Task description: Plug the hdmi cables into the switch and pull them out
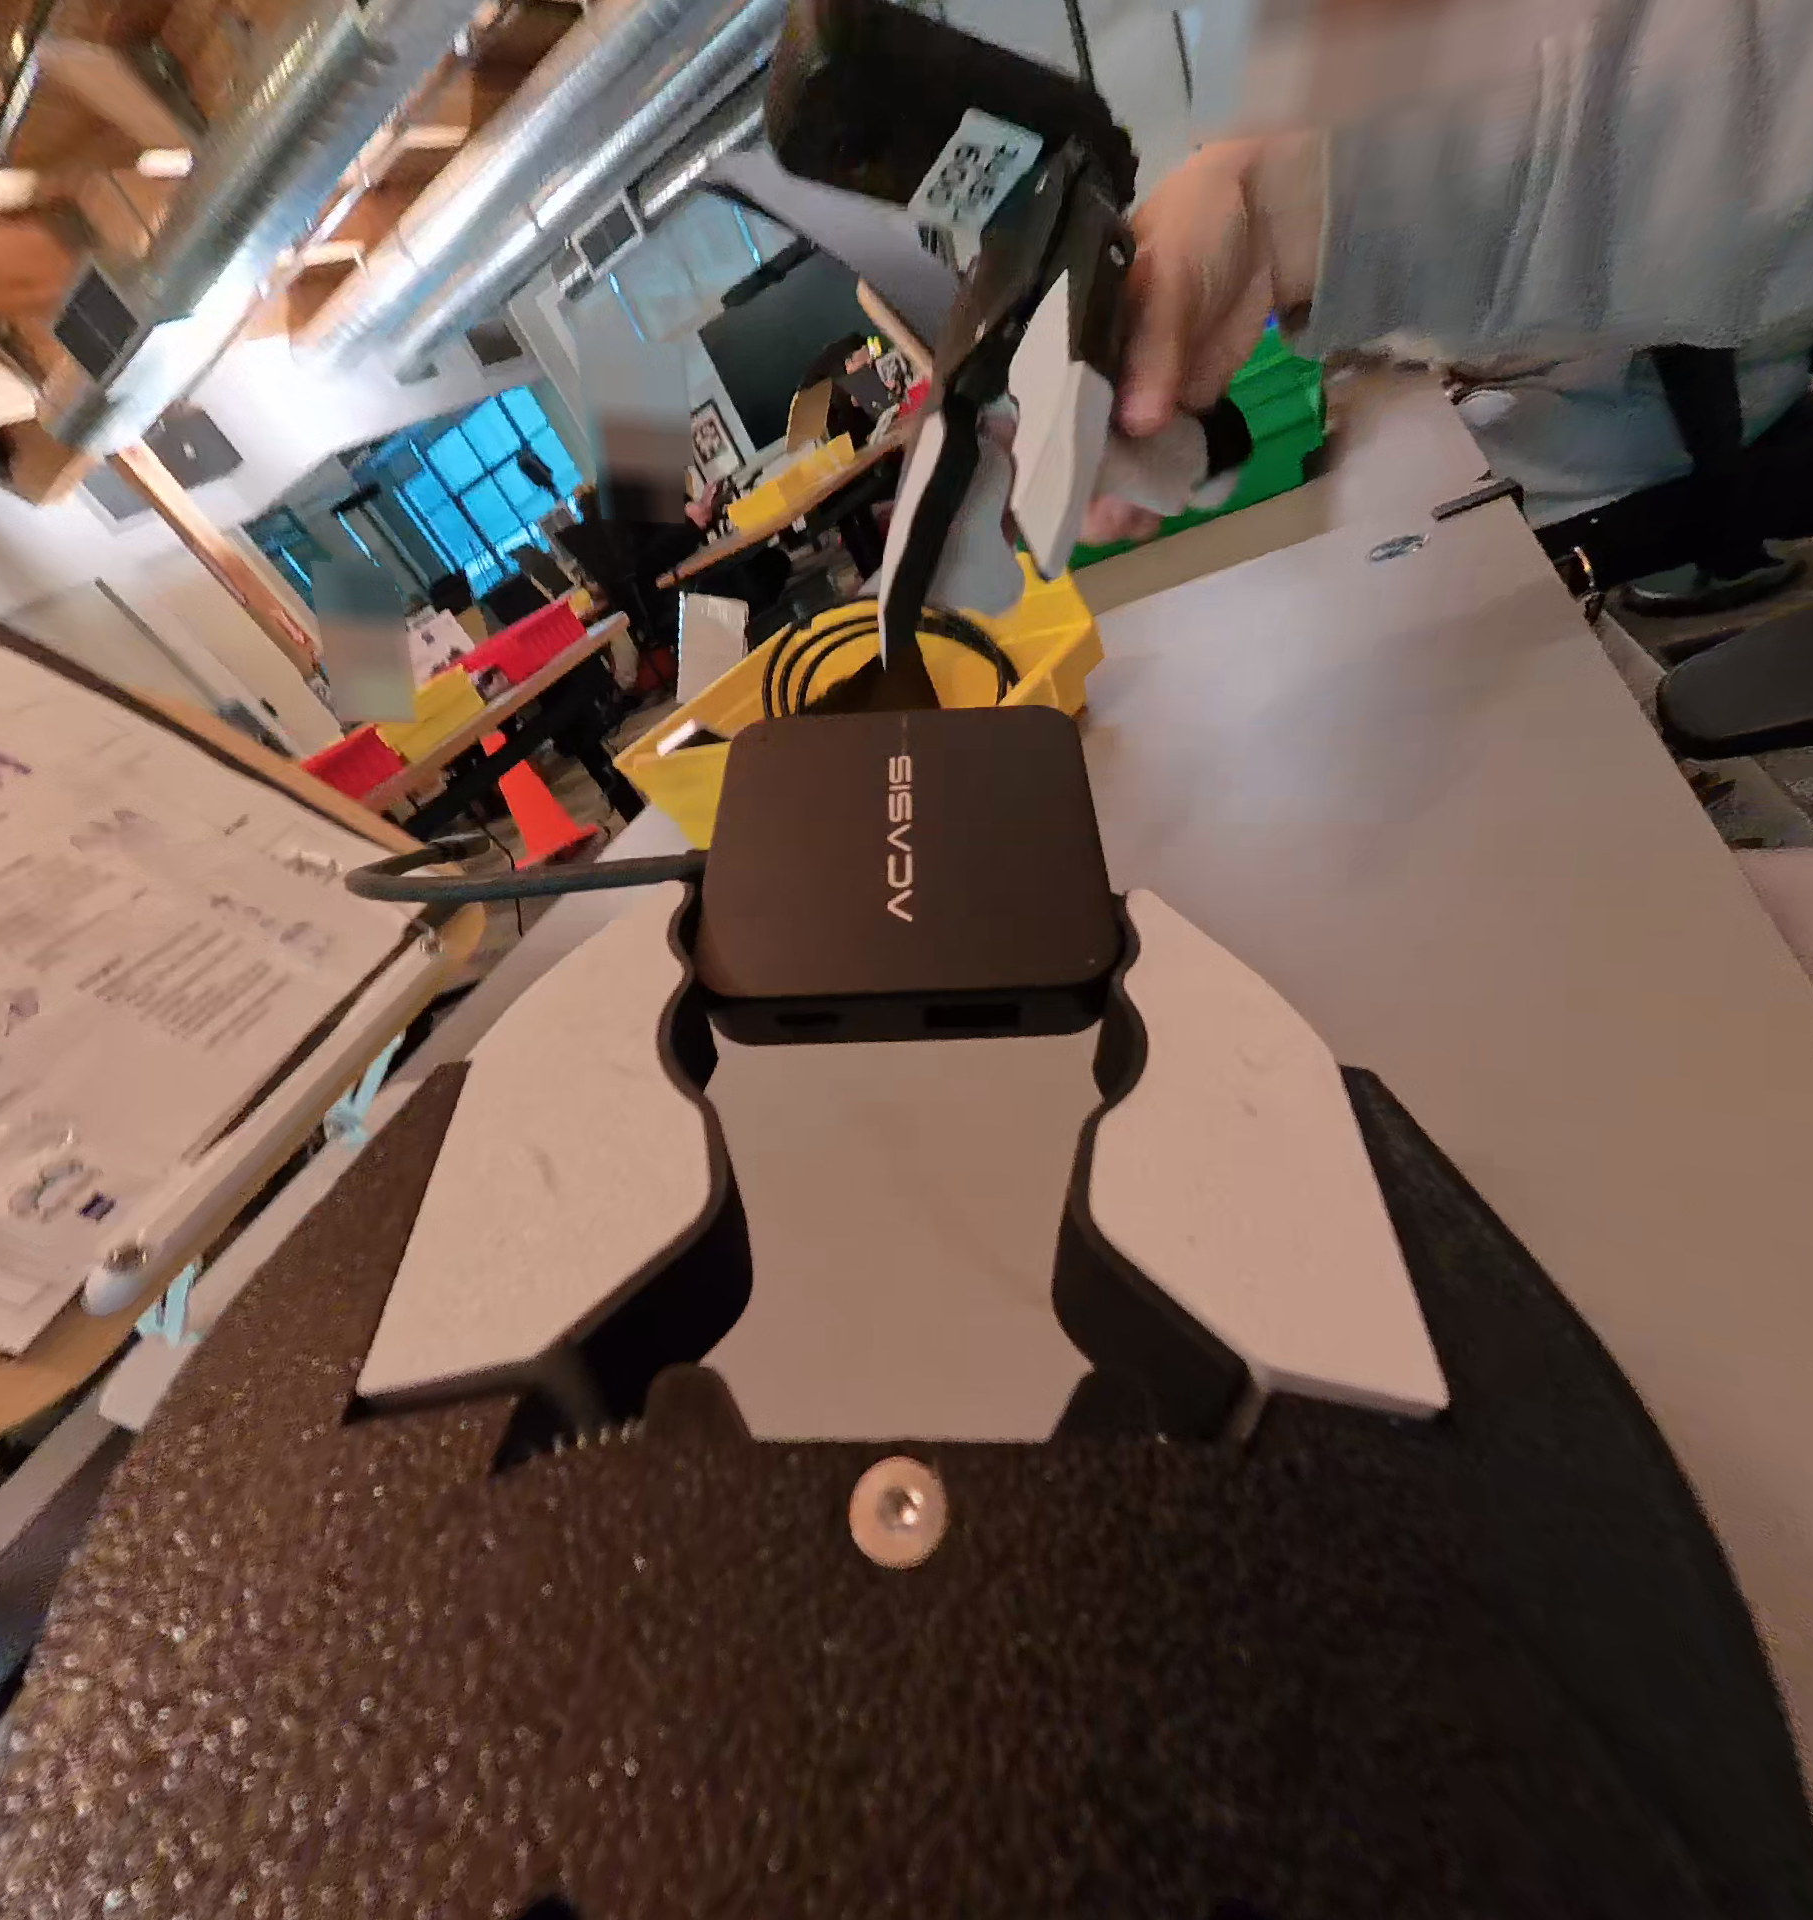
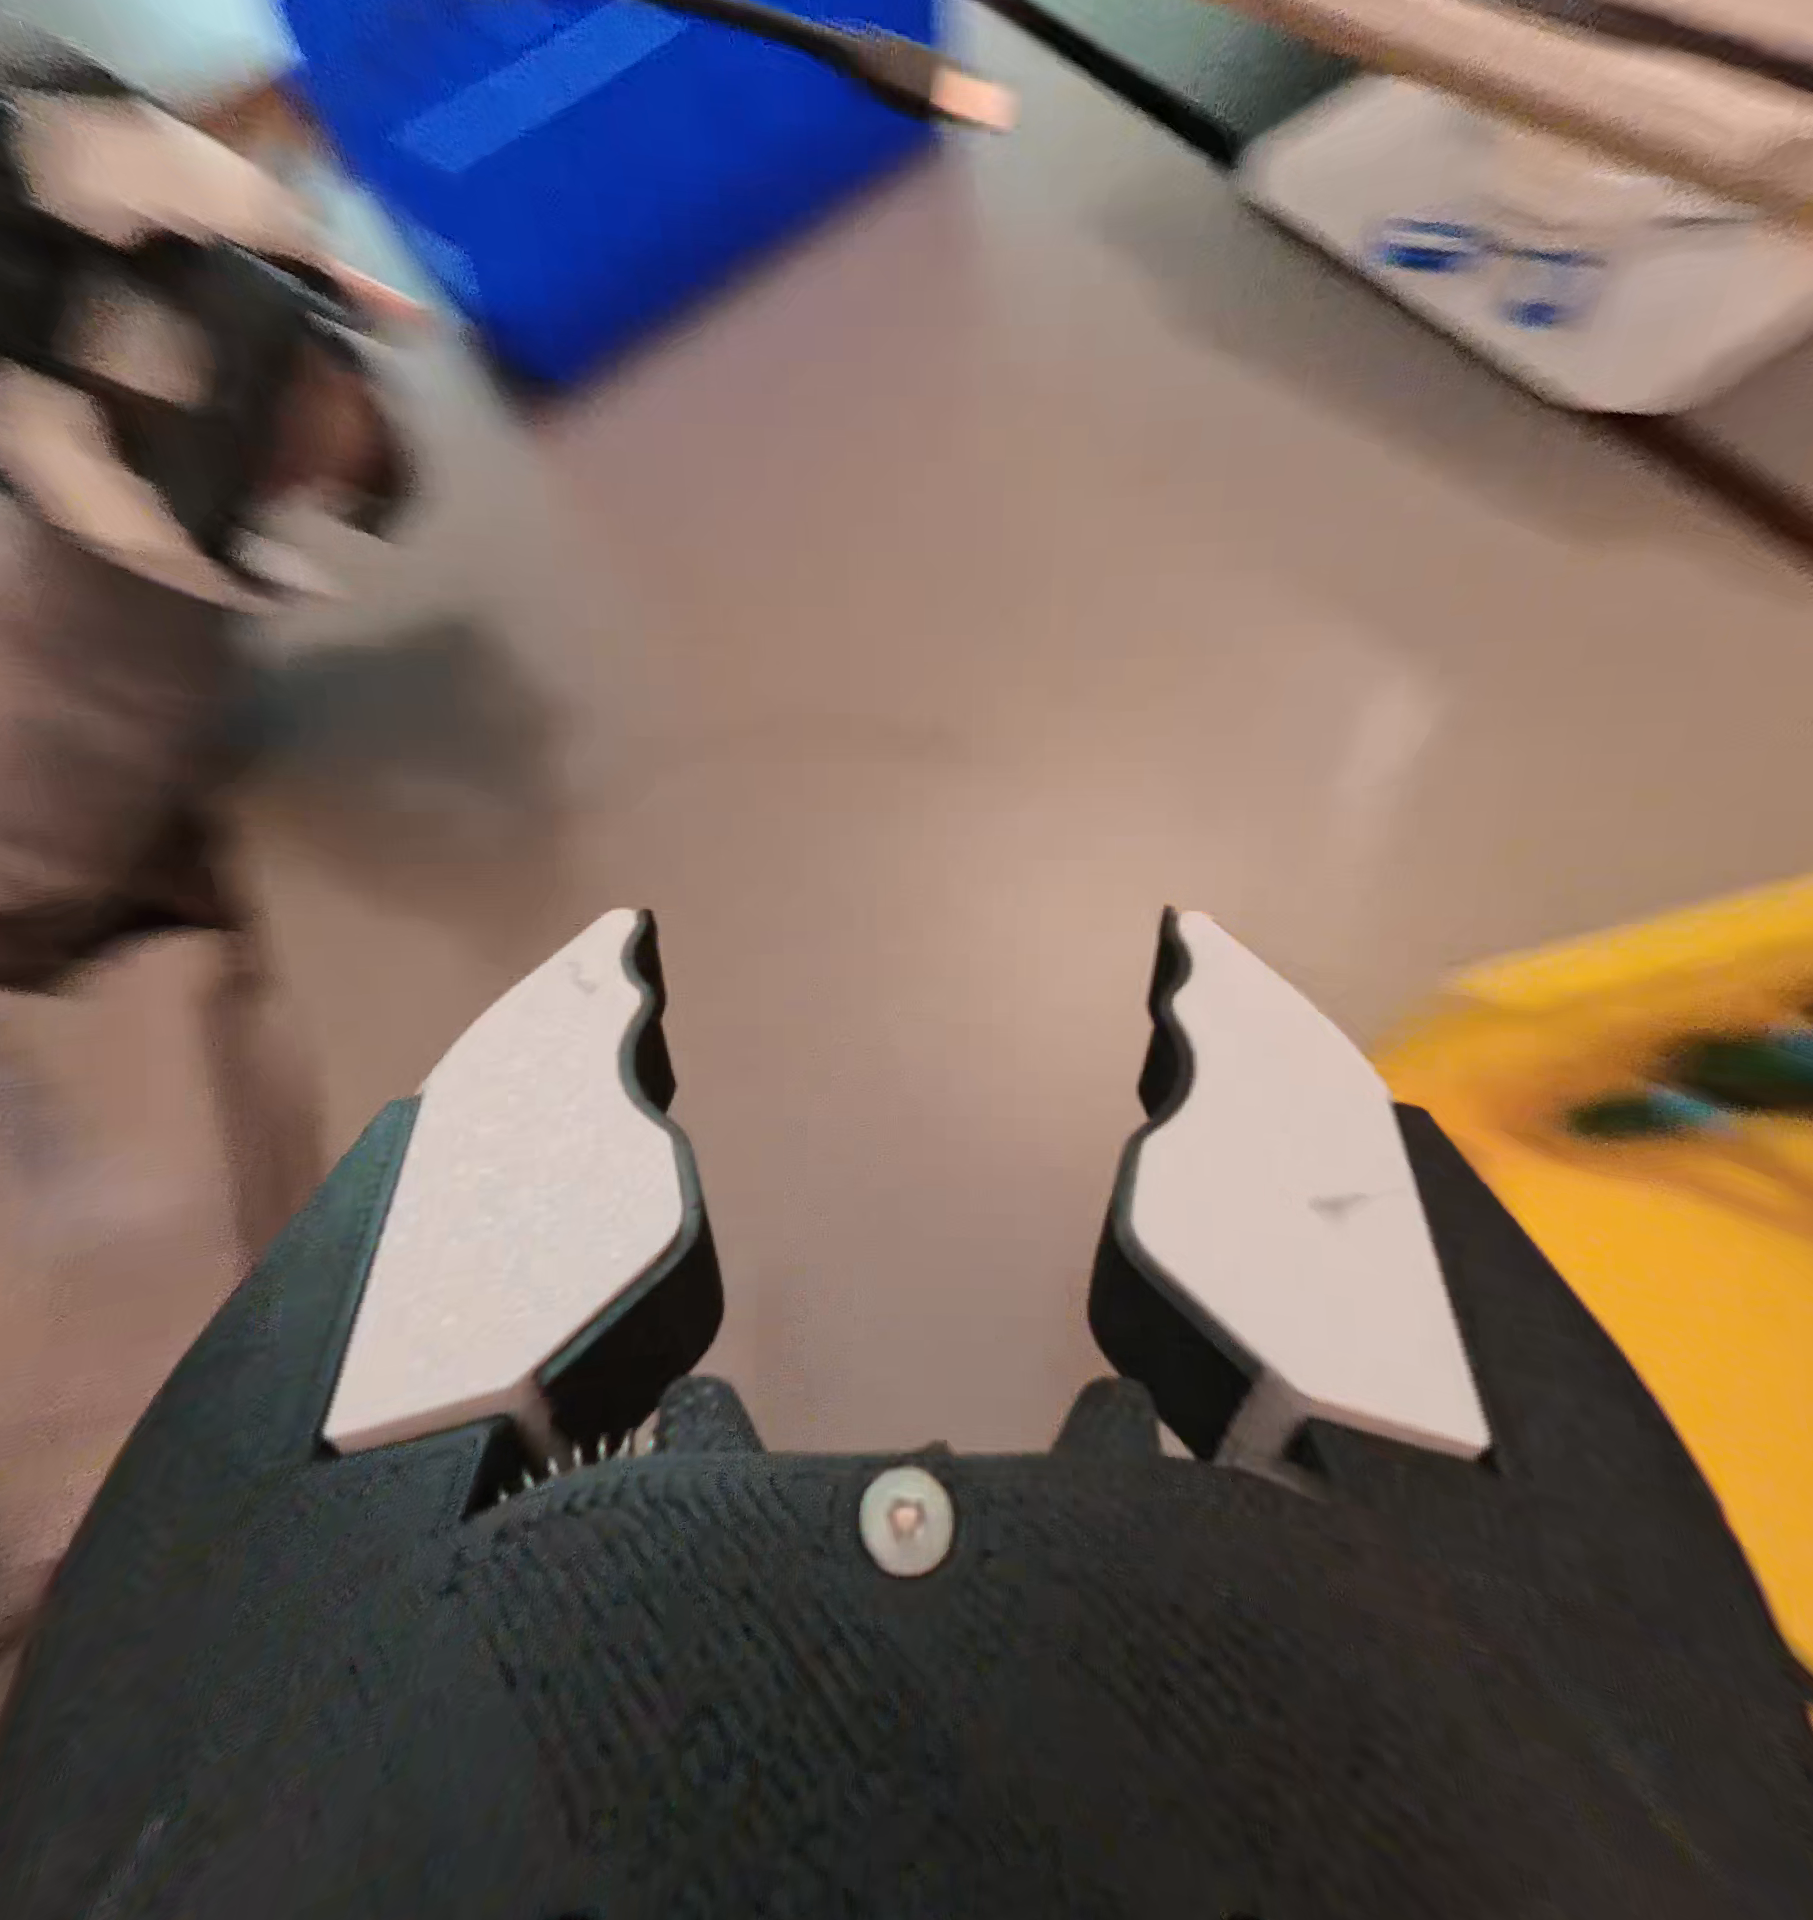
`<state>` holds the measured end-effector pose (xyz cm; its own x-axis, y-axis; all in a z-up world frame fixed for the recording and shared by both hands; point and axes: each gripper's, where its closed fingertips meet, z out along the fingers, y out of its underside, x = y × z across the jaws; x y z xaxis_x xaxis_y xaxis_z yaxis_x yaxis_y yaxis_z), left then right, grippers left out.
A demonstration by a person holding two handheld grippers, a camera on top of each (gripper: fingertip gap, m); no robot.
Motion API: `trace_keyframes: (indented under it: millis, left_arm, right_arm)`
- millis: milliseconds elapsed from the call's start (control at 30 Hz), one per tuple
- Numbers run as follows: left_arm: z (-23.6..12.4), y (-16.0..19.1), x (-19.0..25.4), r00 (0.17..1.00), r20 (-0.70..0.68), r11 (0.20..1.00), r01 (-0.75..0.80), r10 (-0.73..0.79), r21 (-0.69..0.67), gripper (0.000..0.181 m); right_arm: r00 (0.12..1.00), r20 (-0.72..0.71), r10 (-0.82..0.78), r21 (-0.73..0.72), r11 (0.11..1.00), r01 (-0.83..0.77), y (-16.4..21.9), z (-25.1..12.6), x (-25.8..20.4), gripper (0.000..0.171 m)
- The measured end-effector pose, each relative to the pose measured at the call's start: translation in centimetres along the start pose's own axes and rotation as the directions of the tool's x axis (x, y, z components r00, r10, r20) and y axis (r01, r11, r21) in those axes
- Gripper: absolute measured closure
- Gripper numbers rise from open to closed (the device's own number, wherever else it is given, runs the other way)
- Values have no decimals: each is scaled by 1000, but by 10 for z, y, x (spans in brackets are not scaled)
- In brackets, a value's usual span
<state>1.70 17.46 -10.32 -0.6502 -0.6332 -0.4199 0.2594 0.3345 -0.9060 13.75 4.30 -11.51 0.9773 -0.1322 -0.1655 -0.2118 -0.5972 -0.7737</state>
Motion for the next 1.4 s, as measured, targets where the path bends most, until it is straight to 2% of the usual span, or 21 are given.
trace_keyframes:
  millis: [33, 133, 233, 267, 333, 400, 433, 500, 533, 700, 800, 900, 933, 967, 1000, 1033, 1100, 1200, 1233, 1300, 1400]
  left_arm:
    - [3, -5, 3, 1000, -2, 1000, -19, 19, 19, 109]
    - [14, -15, 13, 996, 5, 995, -84, 84, 46, 109]
    - [23, -16, 23, 985, 3, 984, -175, 175, 21, 109]
    - [25, -15, 26, 978, 1, 978, -207, 207, 10, 109]
    - [27, -15, 28, 968, 8, 968, -250, 250, 6, 110]
    - [28, -16, 29, 965, 12, 964, -263, 262, 32, 110]
    - [28, -17, 29, 964, 20, 962, -267, 267, 47, 110]
    - [29, -16, 28, 963, 25, 961, -268, 267, 64, 110]
    - [30, -14, 28, 962, 25, 961, -271, 270, 55, 110]
    - [36, -2, 19, 970, 110, 975, -220, 217, 14, 107]
    - [29, 2, 3, 976, 179, 990, -133, 124, 38, 99]
    - [21, 15, -13, 978, 206, 999, -27, 20, 30, 100]
    - [18, 19, -17, 976, 217, 1000, -5, -1, 23, 101]
    - [16, 23, -21, 974, 224, 1000, 13, -17, 18, 102]
    - [14, 26, -24, 973, 230, 1000, 27, -30, 16, 104]
    - [12, 28, -26, 971, 235, 999, 38, -41, 16, 106]
    - [10, 30, -29, 970, 238, 998, 56, -58, 15, 108]
    - [10, 34, -29, 971, 228, 997, 76, -75, 4, 111]
    - [10, 37, -28, 972, 220, 997, 82, -80, -3, 112]
    - [13, 42, -27, 974, 210, 996, 92, -86, -20, 113]
    - [19, 49, -23, 976, 193, 994, 107, -98, -35, 113]
  right_arm:
    - [990, 133, 39, 35, 998, -44, -9, 11, -35, 78]
    - [877, 454, 158, 85, 972, -219, -34, 34, -119, 82]
    - [735, 618, 280, 16, 930, -368, -50, 51, -166, 88]
    - [714, 635, 293, 3, 924, -382, -53, 55, -174, 94]
    - [741, 604, 295, 10, 926, -377, -56, 67, -175, 90]
    - [749, 595, 291, -4, 933, -360, -54, 72, -175, 95]
    - [748, 591, 303, -24, 933, -360, -52, 75, -173, 104]
    - [739, 594, 318, -56, 933, -356, -47, 79, -170, 152]
    - [743, 591, 313, -58, 936, -348, -45, 82, -167, 158]
    - [828, 516, 219, -51, 973, -226, -39, 88, -149, 157]
    - [952, 298, 76, 9, 997, -82, -48, 74, -97, 157]
    - [998, -54, -23, 52, 998, 25, -72, 31, -1, 158]
    - [971, -226, -83, 9, 996, 87, -75, 10, 42, 158]
    - [899, -407, -164, -75, 987, 146, -76, -14, 90, 157]
    - [795, -552, -251, -184, 967, 177, -74, -40, 136, 157]
    - [702, -627, -336, -303, 936, 178, -67, -64, 175, 157]
    - [587, -651, -481, -544, 835, 81, -39, -103, 239, 157]
    - [547, -576, -608, -758, 648, -77, 2, -143, 298, 157]
    - [575, -559, -598, -773, 627, -99, 13, -145, 308, 157]
    - [644, -564, -517, -743, 658, -121, 25, -138, 322, 157]
    - [631, -595, -498, -708, 696, -119, 28, -132, 347, 157]
